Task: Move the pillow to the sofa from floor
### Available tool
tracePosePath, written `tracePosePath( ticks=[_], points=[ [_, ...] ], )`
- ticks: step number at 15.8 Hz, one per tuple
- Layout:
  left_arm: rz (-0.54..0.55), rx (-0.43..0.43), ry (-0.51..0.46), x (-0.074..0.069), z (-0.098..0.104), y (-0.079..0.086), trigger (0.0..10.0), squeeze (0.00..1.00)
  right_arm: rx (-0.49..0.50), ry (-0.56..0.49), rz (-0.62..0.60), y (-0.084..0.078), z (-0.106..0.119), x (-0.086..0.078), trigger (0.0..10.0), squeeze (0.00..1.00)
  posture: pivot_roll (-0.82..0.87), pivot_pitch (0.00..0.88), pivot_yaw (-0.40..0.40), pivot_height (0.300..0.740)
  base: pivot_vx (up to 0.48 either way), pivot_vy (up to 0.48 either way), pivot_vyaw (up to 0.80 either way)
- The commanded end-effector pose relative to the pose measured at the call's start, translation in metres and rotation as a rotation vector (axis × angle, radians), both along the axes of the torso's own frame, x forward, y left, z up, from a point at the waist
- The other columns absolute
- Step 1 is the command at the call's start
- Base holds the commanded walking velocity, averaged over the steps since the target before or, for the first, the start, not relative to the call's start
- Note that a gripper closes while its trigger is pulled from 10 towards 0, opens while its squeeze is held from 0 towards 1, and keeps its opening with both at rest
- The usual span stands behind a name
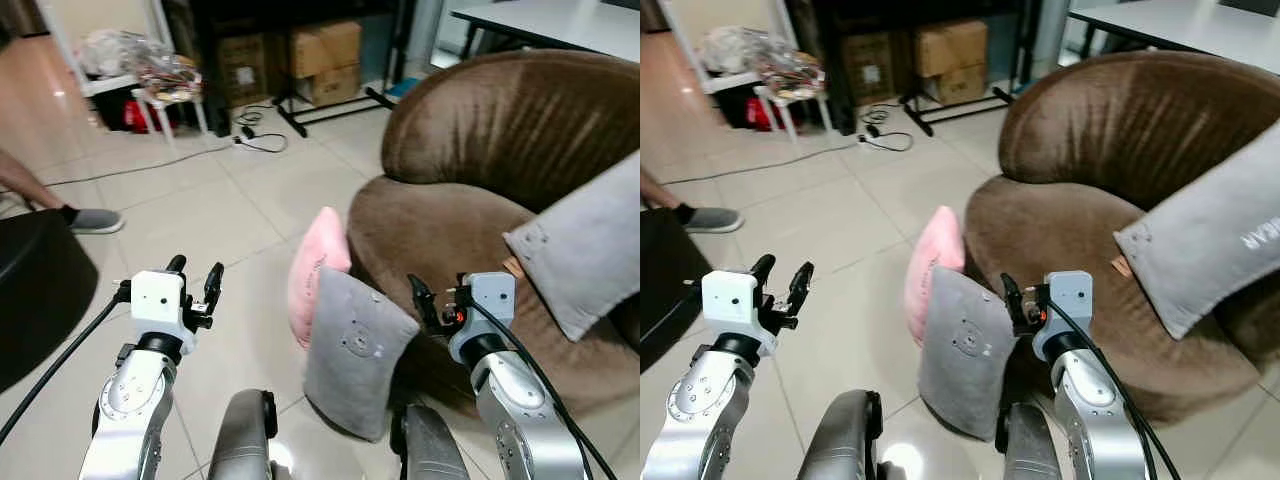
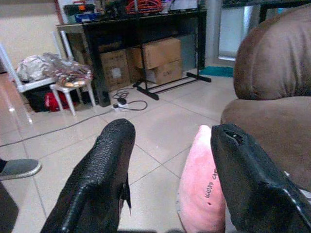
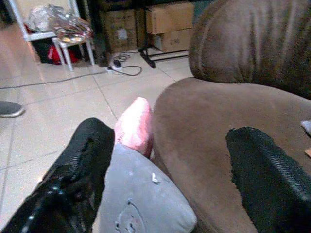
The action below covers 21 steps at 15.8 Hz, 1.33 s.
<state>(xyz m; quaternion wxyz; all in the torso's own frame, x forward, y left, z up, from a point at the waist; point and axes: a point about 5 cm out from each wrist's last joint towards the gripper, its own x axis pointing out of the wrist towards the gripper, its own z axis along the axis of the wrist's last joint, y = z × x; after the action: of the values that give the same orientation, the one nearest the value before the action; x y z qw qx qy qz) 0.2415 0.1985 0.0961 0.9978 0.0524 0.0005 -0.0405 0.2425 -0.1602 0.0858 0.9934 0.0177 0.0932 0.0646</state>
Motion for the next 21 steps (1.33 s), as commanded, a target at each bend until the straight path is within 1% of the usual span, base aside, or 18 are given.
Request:
tracePosePath(
  ticks=[1,2,3,4,5,7,8,9,12,14,17,20,21],
  points=[
    [0.011,0.014,-0.008,-0.001,0.003,0.003,4.2,1.00,-0.006,-0.029,-0.002,-0.001,0.006,0.002,5.8,1.00,-0.07,0.000,0.035,0.616,0.000,0.000,0.00],
    [0.011,0.013,-0.008,-0.001,0.003,0.004,0.0,1.00,-0.002,-0.032,0.001,0.000,0.006,0.002,0.0,0.59,-0.07,0.000,0.035,0.616,0.000,0.000,0.00],
    [0.011,0.012,-0.008,-0.001,0.003,0.004,0.0,0.91,-0.003,-0.032,0.002,0.000,0.006,0.002,0.0,0.00,-0.07,0.000,0.035,0.616,0.000,0.000,0.00],
    [0.009,0.026,-0.015,-0.001,0.004,0.004,0.0,0.27,-0.007,-0.028,0.001,0.000,0.006,0.002,2.9,0.00,-0.07,0.000,0.035,0.616,0.000,0.000,0.00],
    [0.010,0.039,-0.021,0.000,0.005,0.004,10.0,0.00,-0.007,-0.020,0.000,0.001,0.005,0.002,10.0,0.00,-0.07,0.000,0.036,0.616,0.000,0.000,0.00],
    [0.000,0.062,-0.022,0.000,0.005,0.003,10.0,0.00,0.000,-0.020,0.008,0.001,0.006,0.001,10.0,0.00,-0.07,0.000,0.039,0.616,0.000,0.000,0.00],
    [-0.006,0.067,-0.023,0.000,0.005,0.002,10.0,0.00,-0.021,-0.022,0.028,0.003,0.006,0.001,10.0,0.00,-0.07,0.000,0.039,0.616,0.000,0.000,0.00],
    [-0.022,0.059,-0.037,-0.001,0.007,0.001,10.0,0.00,-0.062,-0.017,0.075,0.007,0.005,-0.001,10.0,0.00,-0.07,0.001,0.042,0.616,0.000,0.000,0.80],
    [-0.027,0.056,-0.052,-0.002,0.009,0.001,10.0,0.00,-0.044,-0.016,0.071,0.008,0.004,-0.001,10.0,0.00,-0.06,0.003,0.041,0.616,0.350,0.000,0.80],
    [-0.025,0.059,-0.054,-0.002,0.010,0.002,10.0,0.00,0.007,-0.016,0.058,0.008,0.004,-0.001,10.0,0.00,-0.06,0.005,0.040,0.616,0.424,0.000,0.00],
    [-0.025,0.058,-0.052,-0.003,0.010,0.002,10.0,0.00,-0.008,-0.016,0.062,0.008,0.005,-0.002,10.0,0.00,-0.06,0.007,0.041,0.616,0.421,0.000,0.00],
    [-0.006,0.058,-0.033,-0.002,0.008,0.004,10.0,0.00,-0.035,-0.002,-0.017,0.001,0.002,-0.001,10.0,0.00,-0.06,0.007,0.042,0.616,0.099,0.000,0.00],
    [-0.010,0.065,-0.031,-0.002,0.008,0.004,10.0,0.00,-0.024,0.012,-0.050,-0.003,0.000,-0.001,10.0,0.00,-0.06,0.009,0.044,0.608,0.000,0.000,0.00]
  ],
)
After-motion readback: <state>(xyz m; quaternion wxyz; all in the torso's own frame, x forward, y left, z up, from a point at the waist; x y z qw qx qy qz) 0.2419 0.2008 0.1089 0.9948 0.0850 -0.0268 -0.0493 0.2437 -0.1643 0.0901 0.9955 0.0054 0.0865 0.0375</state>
